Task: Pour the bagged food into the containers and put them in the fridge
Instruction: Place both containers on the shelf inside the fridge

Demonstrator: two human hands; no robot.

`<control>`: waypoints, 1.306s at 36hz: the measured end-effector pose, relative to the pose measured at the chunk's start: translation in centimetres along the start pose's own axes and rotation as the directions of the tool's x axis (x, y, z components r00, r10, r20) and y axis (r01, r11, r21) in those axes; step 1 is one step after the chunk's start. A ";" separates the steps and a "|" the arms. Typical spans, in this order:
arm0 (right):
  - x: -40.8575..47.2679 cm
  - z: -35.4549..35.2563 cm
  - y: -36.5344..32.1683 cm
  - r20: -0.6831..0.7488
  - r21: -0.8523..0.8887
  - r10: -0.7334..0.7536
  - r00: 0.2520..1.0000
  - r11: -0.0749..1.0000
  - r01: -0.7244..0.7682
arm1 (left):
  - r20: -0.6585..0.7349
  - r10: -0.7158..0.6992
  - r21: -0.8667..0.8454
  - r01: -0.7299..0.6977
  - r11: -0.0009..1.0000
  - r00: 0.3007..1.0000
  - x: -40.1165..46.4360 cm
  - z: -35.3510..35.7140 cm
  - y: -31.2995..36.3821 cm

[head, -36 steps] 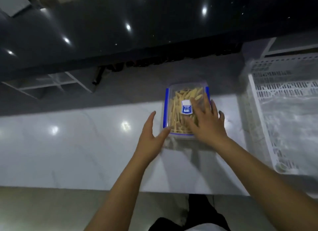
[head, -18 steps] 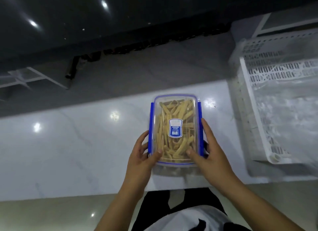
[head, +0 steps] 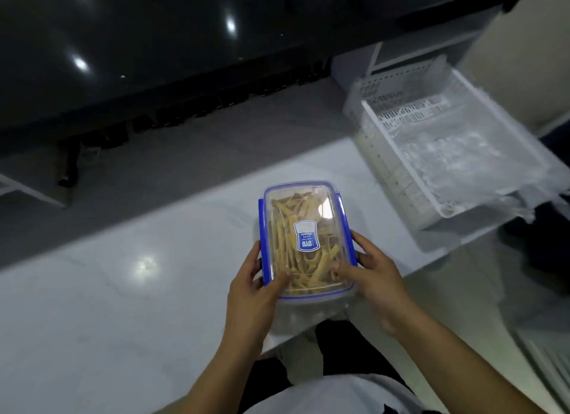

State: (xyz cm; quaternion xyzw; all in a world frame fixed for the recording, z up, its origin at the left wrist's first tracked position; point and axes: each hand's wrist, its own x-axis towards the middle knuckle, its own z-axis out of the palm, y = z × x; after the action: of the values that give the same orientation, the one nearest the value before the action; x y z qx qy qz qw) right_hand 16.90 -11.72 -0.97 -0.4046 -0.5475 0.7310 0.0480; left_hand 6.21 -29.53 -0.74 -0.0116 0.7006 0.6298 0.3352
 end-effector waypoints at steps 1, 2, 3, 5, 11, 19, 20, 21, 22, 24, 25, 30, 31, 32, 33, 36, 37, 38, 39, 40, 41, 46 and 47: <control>-0.8 0.1 0.2 -0.034 0.009 -0.015 0.999 1.000 0.015 | 0.025 0.010 -0.010 -0.009 1.000 1.000 -0.1 -0.2 -0.1; -1.7 0.2 0.5 -0.061 0.015 -0.029 0.998 0.999 0.030 | 0.055 0.017 -0.015 -0.016 1.000 0.998 -0.4 -0.4 -0.3; -2.9 0.1 0.8 -0.085 0.020 -0.043 0.995 0.999 0.045 | 0.091 0.023 -0.015 -0.021 1.000 0.996 -0.7 -0.5 -0.4; -5.3 -0.2 1.2 -0.129 0.045 -0.076 0.989 0.996 0.083 | 0.162 0.026 -0.012 -0.024 1.000 0.986 -1.4 -0.2 -0.5; -12.6 -3.4 2.2 -0.337 0.131 -0.135 0.932 0.973 0.189 | 0.384 -0.002 0.071 -0.028 0.997 0.923 -3.5 3.5 -1.1; -21.2 -12.8 5.3 -0.561 0.266 -0.077 0.824 0.926 0.268 | 0.694 -0.010 0.155 -0.137 0.978 0.720 -7.5 13.2 -1.6; -22.1 -14.1 5.7 -0.588 0.274 -0.077 0.805 0.918 0.288 | 0.725 -0.012 0.161 -0.153 0.975 0.688 -8.2 14.7 -1.8; -23.0 -15.4 6.2 -0.615 0.282 -0.075 0.785 0.909 0.307 | 0.755 -0.022 0.170 -0.163 0.972 0.655 -8.9 16.4 -1.9; -23.9 -16.8 6.6 -0.641 0.290 -0.072 0.764 0.899 0.328 | 0.779 -0.037 0.180 -0.167 0.969 0.625 -9.7 18.1 -2.1; -25.9 -19.7 7.6 -0.692 0.303 -0.067 0.719 0.877 0.373 | 0.825 -0.054 0.191 -0.188 0.963 0.563 -11.4 21.7 -2.6; -26.9 -21.1 8.1 -0.718 0.302 -0.066 0.693 0.867 0.396 | 0.850 -0.060 0.194 -0.205 0.960 0.524 -12.2 23.5 -2.9; -32.2 -28.5 11.4 -0.823 0.308 -0.041 0.567 0.806 0.505 | 0.934 -0.121 0.225 -0.290 0.930 0.335 -16.8 33.2 -5.8; -33.0 -29.8 12.2 -0.835 0.317 -0.028 0.550 0.793 0.521 | 0.942 -0.134 0.231 -0.304 0.924 0.309 -17.7 35.0 -6.4; -33.8 -31.0 12.9 -0.845 0.325 -0.016 0.534 0.779 0.536 | 0.946 -0.145 0.237 -0.313 0.920 0.290 -18.6 36.7 -7.0; -34.6 -32.3 13.6 -0.854 0.332 -0.003 0.520 0.766 0.550 | 0.951 -0.154 0.239 -0.323 0.916 0.268 -19.5 38.3 -7.7; -36.6 -35.8 15.0 -0.876 0.341 0.031 0.481 0.745 0.573 | 0.964 -0.176 0.236 -0.344 0.909 0.197 -21.9 42.7 -9.5; -37.0 -36.8 15.4 -0.883 0.341 0.042 0.468 0.742 0.577 | 0.968 -0.178 0.232 -0.350 0.908 0.179 -22.6 44.0 -9.9; -37.5 -37.8 15.6 -0.890 0.339 0.052 0.454 0.740 0.581 | 0.970 -0.180 0.228 -0.356 0.906 0.165 -23.2 45.2 -10.2; -37.8 -38.8 15.8 -0.896 0.337 0.061 0.440 0.739 0.583 | 0.971 -0.183 0.228 -0.357 0.906 0.154 -23.8 46.4 -10.5; -38.1 -39.8 16.0 -0.901 0.334 0.069 0.428 0.741 0.583 | 0.971 -0.190 0.231 -0.354 0.906 0.147 -24.3 47.6 -10.7; -38.3 -40.8 16.0 -0.906 0.331 0.076 0.417 0.742 0.583 | 0.970 -0.199 0.236 -0.350 0.906 0.138 -24.6 48.8 -10.8; -37.9 -46.6 16.2 -0.919 0.333 0.114 0.378 0.737 0.588 | 0.961 -0.258 0.275 -0.345 0.898 0.095 -25.5 55.1 -11.5; -37.7 -47.9 16.2 -0.921 0.335 0.123 0.370 0.734 0.590 | 0.960 -0.267 0.278 -0.334 0.900 0.080 -25.6 56.5 -11.7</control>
State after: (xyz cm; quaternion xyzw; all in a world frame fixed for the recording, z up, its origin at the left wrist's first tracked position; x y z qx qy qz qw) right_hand 78.96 -0.99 2.24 -0.6013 -0.2105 0.5098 0.5781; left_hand 56.88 7.96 2.40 0.5100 0.4036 0.3016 0.6971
